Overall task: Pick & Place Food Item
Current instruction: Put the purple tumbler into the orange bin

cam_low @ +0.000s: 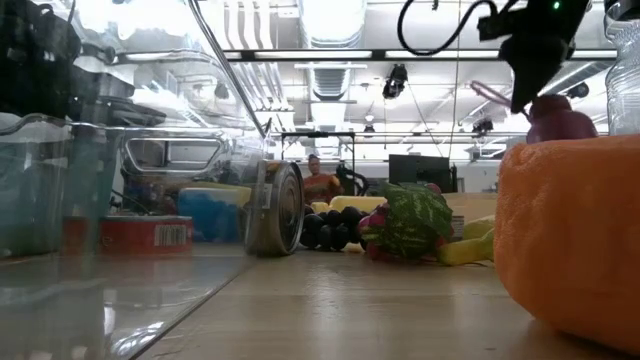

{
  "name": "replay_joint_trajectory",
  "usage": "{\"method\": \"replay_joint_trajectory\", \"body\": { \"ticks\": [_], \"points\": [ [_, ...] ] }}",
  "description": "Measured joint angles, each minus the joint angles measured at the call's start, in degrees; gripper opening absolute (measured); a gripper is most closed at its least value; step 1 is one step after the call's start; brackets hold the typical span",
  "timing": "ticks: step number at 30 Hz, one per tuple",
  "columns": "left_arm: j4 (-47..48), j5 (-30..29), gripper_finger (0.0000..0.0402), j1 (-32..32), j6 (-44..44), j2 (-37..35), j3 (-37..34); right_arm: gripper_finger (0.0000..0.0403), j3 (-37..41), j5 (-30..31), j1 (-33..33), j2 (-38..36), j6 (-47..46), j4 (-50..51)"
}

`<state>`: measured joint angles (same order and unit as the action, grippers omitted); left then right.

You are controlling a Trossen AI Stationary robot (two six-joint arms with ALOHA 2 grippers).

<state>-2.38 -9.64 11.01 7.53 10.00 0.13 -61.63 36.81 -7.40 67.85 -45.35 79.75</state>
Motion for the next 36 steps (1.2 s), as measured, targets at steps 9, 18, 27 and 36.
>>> {"method": "replay_joint_trajectory", "body": {
  "ticks": [9,18,27,36],
  "points": [
    [-0.01,-0.01,0.0336,0.01,0.0,0.0,0.0,0.0008,-7.3,8.48,-6.82,5.68,-4.47,10.32],
    [0.0,0.0,0.0336,0.0,0.0,-0.01,0.0,0.0008,-8.98,14.69,-7.6,9.48,-0.72,10.29],
    [0.0,0.0,0.0336,0.0,0.0,-0.02,0.0,0.0008,-12.27,18.5,-7.6,8.27,2.69,10.29],
    [-0.01,0.0,0.0336,0.01,0.0,-0.02,0.01,0.0008,-14.25,25.72,-7.34,7.31,5.77,10.26]
  ]
}}
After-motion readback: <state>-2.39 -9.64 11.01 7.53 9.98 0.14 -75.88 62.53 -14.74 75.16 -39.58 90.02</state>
